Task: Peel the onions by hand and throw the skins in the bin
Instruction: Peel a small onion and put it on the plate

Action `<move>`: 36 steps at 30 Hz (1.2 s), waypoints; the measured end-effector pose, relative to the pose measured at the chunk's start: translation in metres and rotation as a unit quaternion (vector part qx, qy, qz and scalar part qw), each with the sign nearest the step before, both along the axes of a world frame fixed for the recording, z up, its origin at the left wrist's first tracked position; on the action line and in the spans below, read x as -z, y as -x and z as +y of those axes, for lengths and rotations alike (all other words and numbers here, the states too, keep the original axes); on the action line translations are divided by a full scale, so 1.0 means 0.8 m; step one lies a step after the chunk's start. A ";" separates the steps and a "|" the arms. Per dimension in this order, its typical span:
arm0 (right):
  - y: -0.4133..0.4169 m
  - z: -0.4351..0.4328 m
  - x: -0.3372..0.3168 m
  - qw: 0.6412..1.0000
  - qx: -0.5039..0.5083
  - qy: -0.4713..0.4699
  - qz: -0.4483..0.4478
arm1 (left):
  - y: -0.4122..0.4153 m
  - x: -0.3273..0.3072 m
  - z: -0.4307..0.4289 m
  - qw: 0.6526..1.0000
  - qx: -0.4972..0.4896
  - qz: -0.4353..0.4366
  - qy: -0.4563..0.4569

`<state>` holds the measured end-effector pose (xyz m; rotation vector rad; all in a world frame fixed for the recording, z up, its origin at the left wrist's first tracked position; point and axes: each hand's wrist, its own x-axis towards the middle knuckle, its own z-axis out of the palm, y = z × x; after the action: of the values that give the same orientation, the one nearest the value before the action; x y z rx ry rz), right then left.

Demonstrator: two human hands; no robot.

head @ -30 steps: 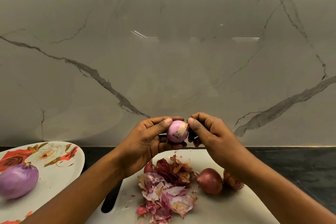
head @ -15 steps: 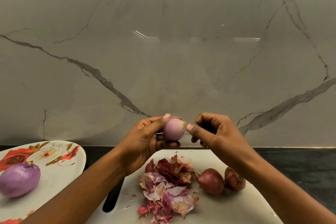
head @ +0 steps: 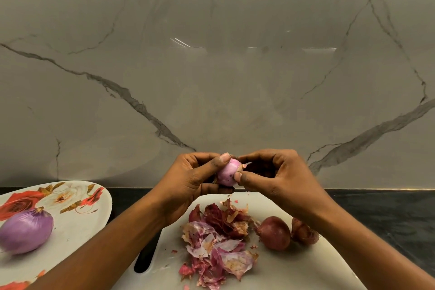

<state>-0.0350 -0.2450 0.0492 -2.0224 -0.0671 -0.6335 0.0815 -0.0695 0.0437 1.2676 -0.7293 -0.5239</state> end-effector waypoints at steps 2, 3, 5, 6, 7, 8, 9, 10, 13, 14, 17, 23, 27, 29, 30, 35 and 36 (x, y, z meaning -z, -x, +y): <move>0.001 0.000 0.000 1.000 0.005 0.009 -0.001 | 0.000 0.001 0.000 1.000 -0.001 -0.004 -0.006; 0.002 0.000 0.000 1.000 0.006 0.013 -0.003 | 0.000 0.002 -0.001 1.000 -0.001 -0.005 -0.010; 0.001 0.000 0.001 1.000 0.012 0.020 -0.010 | -0.001 0.002 -0.001 1.000 -0.001 0.001 -0.014; 0.001 0.000 0.000 1.000 0.017 0.020 -0.015 | -0.001 0.002 -0.001 1.000 0.000 0.007 -0.015; 0.000 -0.001 0.000 0.999 0.022 0.015 -0.020 | -0.001 0.001 -0.001 1.000 0.004 0.013 -0.014; -0.001 -0.003 0.002 0.999 0.025 0.012 -0.025 | -0.001 0.000 0.000 1.000 0.008 0.018 -0.012; -0.002 -0.003 0.002 0.999 0.026 0.011 -0.029 | -0.001 0.000 -0.001 1.000 0.011 0.021 -0.010; -0.003 -0.004 0.002 0.999 0.027 0.011 -0.032 | -0.002 0.000 -0.001 1.000 0.011 0.024 -0.007; -0.004 -0.003 0.004 0.999 0.009 -0.005 -0.043 | -0.004 0.000 0.000 1.000 0.004 0.027 0.000; -0.004 -0.003 0.004 0.999 0.000 -0.011 -0.044 | -0.005 0.000 0.000 1.000 0.002 0.025 0.000; -0.004 -0.003 0.006 0.999 -0.001 0.004 -0.035 | -0.008 0.002 0.000 1.000 0.000 0.024 0.001; -0.001 -0.006 0.009 0.990 0.042 0.108 -0.086 | -0.011 0.005 -0.003 0.999 -0.018 0.039 0.015; -0.002 -0.004 0.013 0.979 0.054 0.168 -0.097 | -0.013 0.008 -0.004 0.999 -0.015 0.038 0.025; -0.003 -0.004 0.015 0.980 0.055 0.166 -0.097 | -0.014 0.011 -0.004 0.999 -0.014 0.026 0.018; -0.003 -0.005 0.015 0.980 0.057 0.166 -0.099 | -0.014 0.012 -0.004 1.000 -0.014 0.022 0.015; -0.004 -0.007 0.015 0.977 0.072 0.173 -0.104 | -0.012 0.011 -0.005 1.000 -0.017 0.018 0.018; -0.003 -0.006 0.015 0.976 0.074 0.174 -0.104 | -0.011 0.011 -0.005 1.000 -0.017 0.015 0.017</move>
<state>-0.0323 -0.2500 0.0372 -2.3042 -0.1623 -0.9841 0.0907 -0.0734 0.0353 1.2355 -0.6878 -0.4992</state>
